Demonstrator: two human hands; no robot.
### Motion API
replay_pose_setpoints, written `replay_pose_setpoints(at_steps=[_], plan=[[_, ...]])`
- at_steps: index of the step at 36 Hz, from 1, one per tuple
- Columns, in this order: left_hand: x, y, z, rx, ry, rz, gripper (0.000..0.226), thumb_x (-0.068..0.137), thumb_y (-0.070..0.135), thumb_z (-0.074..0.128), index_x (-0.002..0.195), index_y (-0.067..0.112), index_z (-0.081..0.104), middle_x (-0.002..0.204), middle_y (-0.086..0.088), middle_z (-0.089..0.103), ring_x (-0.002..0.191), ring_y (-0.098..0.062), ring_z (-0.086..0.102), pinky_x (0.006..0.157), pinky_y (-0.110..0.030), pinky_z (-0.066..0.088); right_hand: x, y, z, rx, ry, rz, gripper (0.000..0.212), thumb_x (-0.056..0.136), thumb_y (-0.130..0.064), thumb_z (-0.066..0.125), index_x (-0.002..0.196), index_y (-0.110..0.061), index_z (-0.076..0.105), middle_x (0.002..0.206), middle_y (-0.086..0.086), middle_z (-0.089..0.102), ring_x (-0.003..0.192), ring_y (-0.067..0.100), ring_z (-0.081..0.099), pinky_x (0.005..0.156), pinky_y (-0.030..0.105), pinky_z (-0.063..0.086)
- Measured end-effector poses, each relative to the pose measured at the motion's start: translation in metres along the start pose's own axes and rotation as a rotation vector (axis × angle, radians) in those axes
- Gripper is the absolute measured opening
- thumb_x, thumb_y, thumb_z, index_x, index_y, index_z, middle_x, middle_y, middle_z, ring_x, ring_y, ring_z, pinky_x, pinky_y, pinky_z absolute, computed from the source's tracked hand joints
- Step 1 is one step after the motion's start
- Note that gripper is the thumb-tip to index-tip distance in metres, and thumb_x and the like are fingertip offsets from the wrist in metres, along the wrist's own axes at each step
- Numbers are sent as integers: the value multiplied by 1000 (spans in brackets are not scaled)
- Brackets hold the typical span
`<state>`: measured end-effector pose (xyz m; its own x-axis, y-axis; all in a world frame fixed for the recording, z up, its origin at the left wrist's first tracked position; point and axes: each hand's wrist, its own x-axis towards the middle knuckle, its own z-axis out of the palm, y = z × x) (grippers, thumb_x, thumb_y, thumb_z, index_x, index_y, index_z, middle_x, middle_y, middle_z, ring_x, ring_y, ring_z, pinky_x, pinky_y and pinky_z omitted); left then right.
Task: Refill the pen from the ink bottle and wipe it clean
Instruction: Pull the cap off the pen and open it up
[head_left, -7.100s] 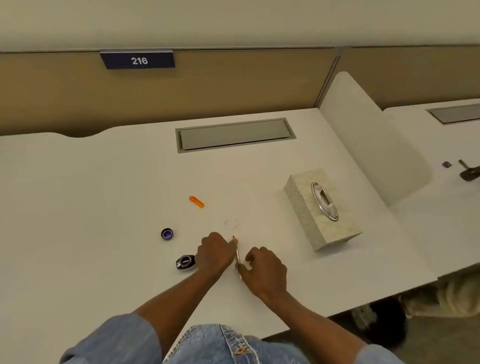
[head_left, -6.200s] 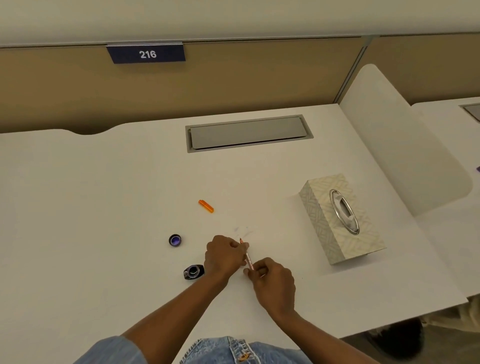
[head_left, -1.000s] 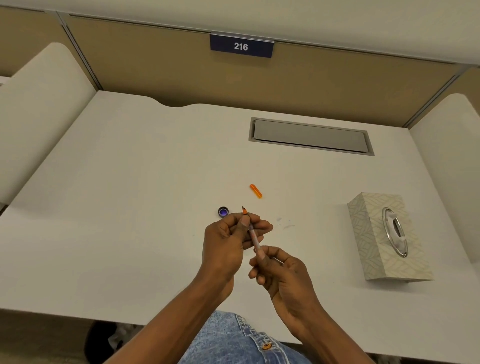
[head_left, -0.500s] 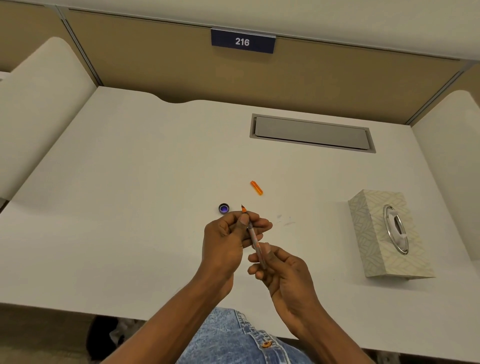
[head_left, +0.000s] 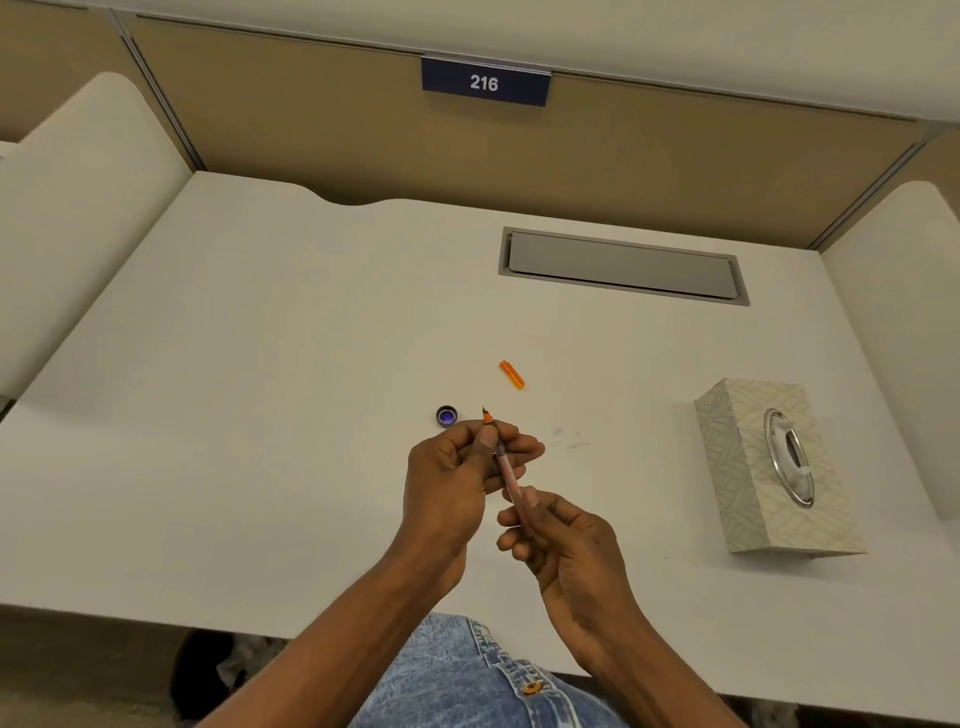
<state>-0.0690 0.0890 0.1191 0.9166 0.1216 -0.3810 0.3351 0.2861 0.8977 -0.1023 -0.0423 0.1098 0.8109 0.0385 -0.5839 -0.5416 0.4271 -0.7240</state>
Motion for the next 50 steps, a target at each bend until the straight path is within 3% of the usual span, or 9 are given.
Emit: replay_pose_setpoints(at_steps=[5,13,17,23,27,32,36,40,50], plan=[[-1,1,1,-12,0,3,28,112,15,50,111,1,74,99,-10,85,97,-24,83,88,-30,66,-1,1,0,-16,9,4,27,103,-14,59,99,2,82,88,26,77,60,26,70,56,23,60],[-3,0,-1,-21,1,-1,28,112,15,50,111,0,74,99,-11,85,99,-25,83,91,-35,66,-2,3,-2,-49,18,-26,14,94,-1,69,105,4,76,88,23,77,67,29,68,65,27,63],[-4,0,-2,-11,8,3,28,112,15,50,111,1,74,99,-10,85,98,-23,83,89,-31,66,-3,4,0,-42,21,-21,31,86,-17,72,110,2,78,94,25,78,67,29,70,64,27,63],[-5,0,-1,-31,8,-4,28,111,14,50,110,-1,74,99,-12,84,98,-25,83,89,-32,66,-5,6,1,-21,1,15,35,106,-25,56,106,0,81,99,28,79,70,31,76,63,26,63],[-6,-1,-1,-31,9,2,27,112,14,50,110,-1,74,99,-12,84,98,-26,83,89,-33,66,-6,7,0,-69,5,2,27,97,-19,65,108,0,81,96,25,80,71,30,75,66,26,63],[-7,-2,-1,-20,1,8,28,112,13,49,111,-1,73,99,-12,84,98,-25,83,88,-32,66,-6,6,-4,-44,13,-14,35,80,-18,76,106,4,77,92,26,78,69,28,72,65,26,63],[-8,-1,-1,-12,-2,12,28,112,14,49,111,0,73,99,-11,85,99,-25,83,88,-31,66,-7,6,-4,-57,9,-11,37,83,-22,75,111,1,78,99,24,80,73,30,75,68,28,64],[-10,-2,1,-9,2,8,28,112,14,50,110,1,74,99,-10,85,99,-24,83,91,-33,66,-9,6,-3,-73,-11,3,27,98,-21,64,112,-3,80,101,23,81,76,31,78,70,28,65],[-12,-4,2,-25,-3,0,28,112,14,50,111,-1,73,100,-13,84,99,-26,82,92,-35,66,-9,6,-6,-68,-7,-7,35,81,-21,76,107,2,79,96,28,79,76,33,75,70,29,64]])
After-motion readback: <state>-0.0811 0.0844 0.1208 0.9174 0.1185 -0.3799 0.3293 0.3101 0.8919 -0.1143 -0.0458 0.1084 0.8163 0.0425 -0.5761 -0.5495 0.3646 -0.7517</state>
